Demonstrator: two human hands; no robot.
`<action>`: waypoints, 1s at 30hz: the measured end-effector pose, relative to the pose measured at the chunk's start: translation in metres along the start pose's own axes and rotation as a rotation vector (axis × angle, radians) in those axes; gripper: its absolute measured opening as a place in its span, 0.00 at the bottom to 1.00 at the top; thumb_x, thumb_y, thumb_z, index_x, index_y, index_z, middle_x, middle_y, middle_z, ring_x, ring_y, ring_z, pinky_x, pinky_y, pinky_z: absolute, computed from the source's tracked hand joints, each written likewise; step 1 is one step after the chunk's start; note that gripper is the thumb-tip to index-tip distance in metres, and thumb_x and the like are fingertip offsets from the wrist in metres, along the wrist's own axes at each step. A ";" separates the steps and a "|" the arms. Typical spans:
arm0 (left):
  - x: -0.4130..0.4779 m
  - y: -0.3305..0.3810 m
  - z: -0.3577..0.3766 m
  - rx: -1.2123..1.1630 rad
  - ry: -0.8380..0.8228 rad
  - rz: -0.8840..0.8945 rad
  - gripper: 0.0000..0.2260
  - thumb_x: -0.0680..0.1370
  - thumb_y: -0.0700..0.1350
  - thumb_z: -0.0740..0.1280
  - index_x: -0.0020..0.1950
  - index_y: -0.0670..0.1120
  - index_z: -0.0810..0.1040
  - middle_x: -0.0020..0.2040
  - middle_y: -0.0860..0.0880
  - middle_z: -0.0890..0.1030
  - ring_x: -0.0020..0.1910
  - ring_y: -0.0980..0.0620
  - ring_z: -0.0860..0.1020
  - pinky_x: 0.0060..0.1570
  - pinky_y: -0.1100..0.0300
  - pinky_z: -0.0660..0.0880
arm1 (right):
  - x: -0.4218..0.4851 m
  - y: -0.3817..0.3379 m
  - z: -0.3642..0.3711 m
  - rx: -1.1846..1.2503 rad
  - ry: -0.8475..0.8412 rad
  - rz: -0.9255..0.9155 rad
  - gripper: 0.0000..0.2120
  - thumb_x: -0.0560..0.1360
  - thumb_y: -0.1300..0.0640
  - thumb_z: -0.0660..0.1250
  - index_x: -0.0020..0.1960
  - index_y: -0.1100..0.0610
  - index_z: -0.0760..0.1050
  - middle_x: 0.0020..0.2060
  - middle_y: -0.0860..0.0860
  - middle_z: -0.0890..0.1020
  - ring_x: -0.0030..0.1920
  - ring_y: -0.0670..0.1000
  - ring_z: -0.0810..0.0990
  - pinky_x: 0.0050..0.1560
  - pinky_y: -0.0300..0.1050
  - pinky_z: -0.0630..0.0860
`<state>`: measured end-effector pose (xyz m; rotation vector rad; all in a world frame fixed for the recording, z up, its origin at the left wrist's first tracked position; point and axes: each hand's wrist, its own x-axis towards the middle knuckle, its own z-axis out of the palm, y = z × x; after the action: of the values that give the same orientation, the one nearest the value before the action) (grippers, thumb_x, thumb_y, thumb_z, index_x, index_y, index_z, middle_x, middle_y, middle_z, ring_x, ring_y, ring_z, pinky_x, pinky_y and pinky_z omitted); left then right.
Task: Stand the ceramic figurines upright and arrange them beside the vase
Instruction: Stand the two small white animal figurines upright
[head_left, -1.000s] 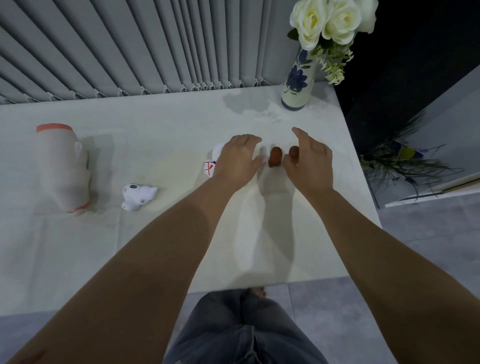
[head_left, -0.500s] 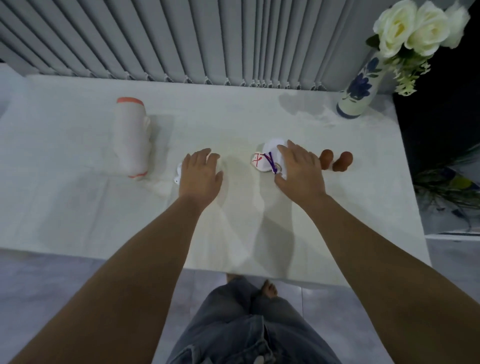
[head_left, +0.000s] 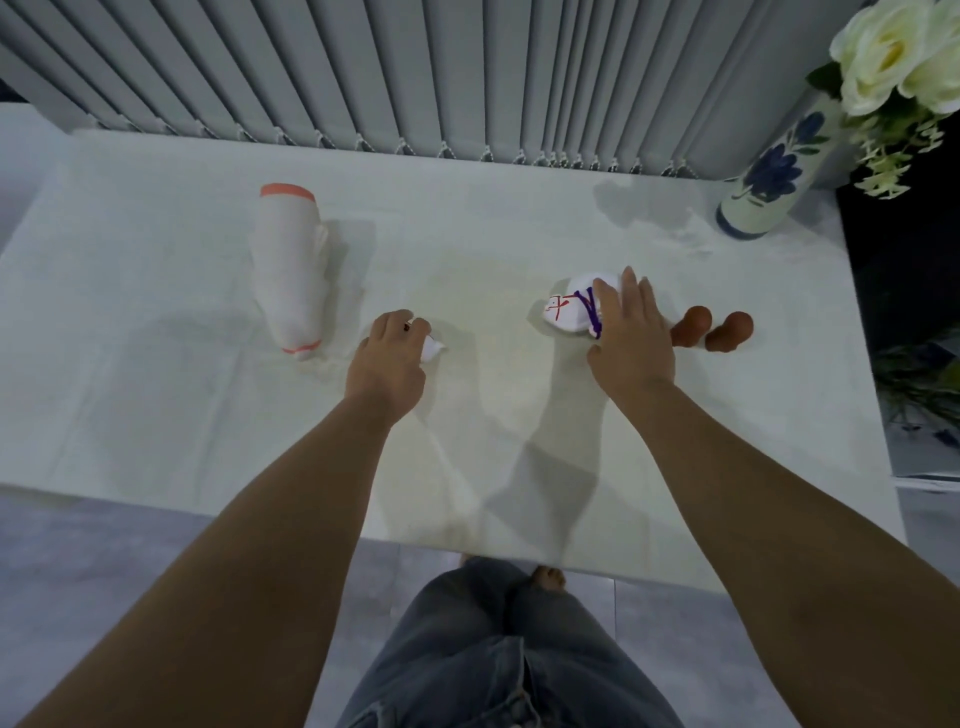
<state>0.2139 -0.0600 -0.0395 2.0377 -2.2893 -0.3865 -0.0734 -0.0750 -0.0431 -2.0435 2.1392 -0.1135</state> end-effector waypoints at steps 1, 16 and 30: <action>0.002 -0.002 0.001 0.006 0.004 0.003 0.22 0.70 0.32 0.63 0.64 0.43 0.72 0.67 0.44 0.71 0.68 0.42 0.67 0.58 0.47 0.74 | 0.001 -0.001 0.001 0.011 0.014 0.013 0.37 0.73 0.66 0.65 0.77 0.52 0.53 0.79 0.57 0.50 0.79 0.59 0.49 0.74 0.54 0.60; 0.055 0.035 -0.031 -0.491 -0.264 -0.063 0.13 0.77 0.51 0.65 0.56 0.44 0.77 0.46 0.47 0.81 0.44 0.49 0.78 0.42 0.60 0.72 | 0.032 -0.006 -0.025 0.518 -0.067 0.179 0.27 0.71 0.55 0.68 0.69 0.54 0.67 0.57 0.57 0.77 0.57 0.58 0.75 0.54 0.48 0.71; 0.072 0.034 -0.030 -1.146 -0.629 -0.220 0.10 0.74 0.49 0.69 0.51 0.46 0.75 0.47 0.47 0.78 0.44 0.49 0.80 0.40 0.57 0.79 | 0.036 -0.006 -0.045 0.586 -0.188 0.303 0.17 0.70 0.55 0.68 0.59 0.55 0.73 0.52 0.52 0.79 0.50 0.53 0.77 0.47 0.46 0.72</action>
<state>0.1776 -0.1319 -0.0115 1.5723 -1.3204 -1.9850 -0.0774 -0.1139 -0.0004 -1.3384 1.9656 -0.4293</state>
